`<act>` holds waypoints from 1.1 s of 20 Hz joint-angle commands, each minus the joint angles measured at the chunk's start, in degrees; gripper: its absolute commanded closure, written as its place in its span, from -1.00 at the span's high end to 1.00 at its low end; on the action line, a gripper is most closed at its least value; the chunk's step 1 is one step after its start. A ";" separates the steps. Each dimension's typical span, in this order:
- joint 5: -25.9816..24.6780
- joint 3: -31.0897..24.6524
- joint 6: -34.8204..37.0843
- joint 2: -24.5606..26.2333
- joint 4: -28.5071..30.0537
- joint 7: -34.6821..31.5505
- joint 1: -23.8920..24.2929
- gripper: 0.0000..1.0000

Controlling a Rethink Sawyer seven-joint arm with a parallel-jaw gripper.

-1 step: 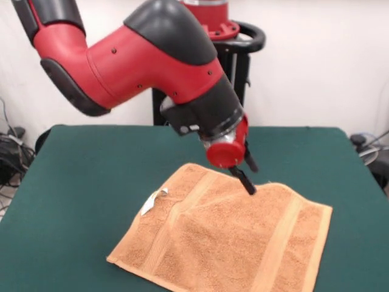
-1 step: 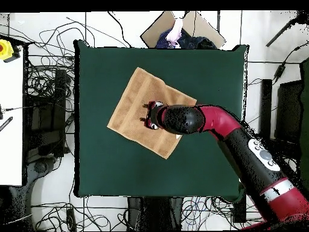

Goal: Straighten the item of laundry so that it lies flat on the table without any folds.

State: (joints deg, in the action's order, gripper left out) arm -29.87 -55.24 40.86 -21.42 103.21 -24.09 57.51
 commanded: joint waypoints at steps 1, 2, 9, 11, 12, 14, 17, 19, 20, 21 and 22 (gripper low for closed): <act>0.80 8.91 1.07 -3.15 9.78 -12.07 4.61 1.00; 0.80 9.10 -0.88 -4.59 12.04 -13.87 6.01 1.00; 0.30 10.04 -13.86 -16.09 22.63 -22.04 10.58 1.00; 1.13 9.28 -15.04 -18.88 25.53 -21.33 11.65 1.00; 1.72 8.65 -14.97 -20.13 27.16 -20.54 12.30 1.00; 1.83 7.50 -15.58 -22.44 29.57 -18.01 13.15 1.00; -2.63 6.01 -21.30 -26.30 30.54 -14.13 12.78 1.00; -10.20 10.84 -31.24 -31.11 29.62 -15.89 8.78 1.00; -11.81 14.33 -33.08 -30.31 28.66 -16.75 6.93 1.00; -13.42 17.82 -34.92 -29.51 27.70 -17.61 5.08 1.00; -14.97 22.50 -36.86 -26.04 25.77 -18.62 2.71 1.00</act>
State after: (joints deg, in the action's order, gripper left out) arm -35.64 -45.99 16.57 -44.94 128.94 -24.40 68.67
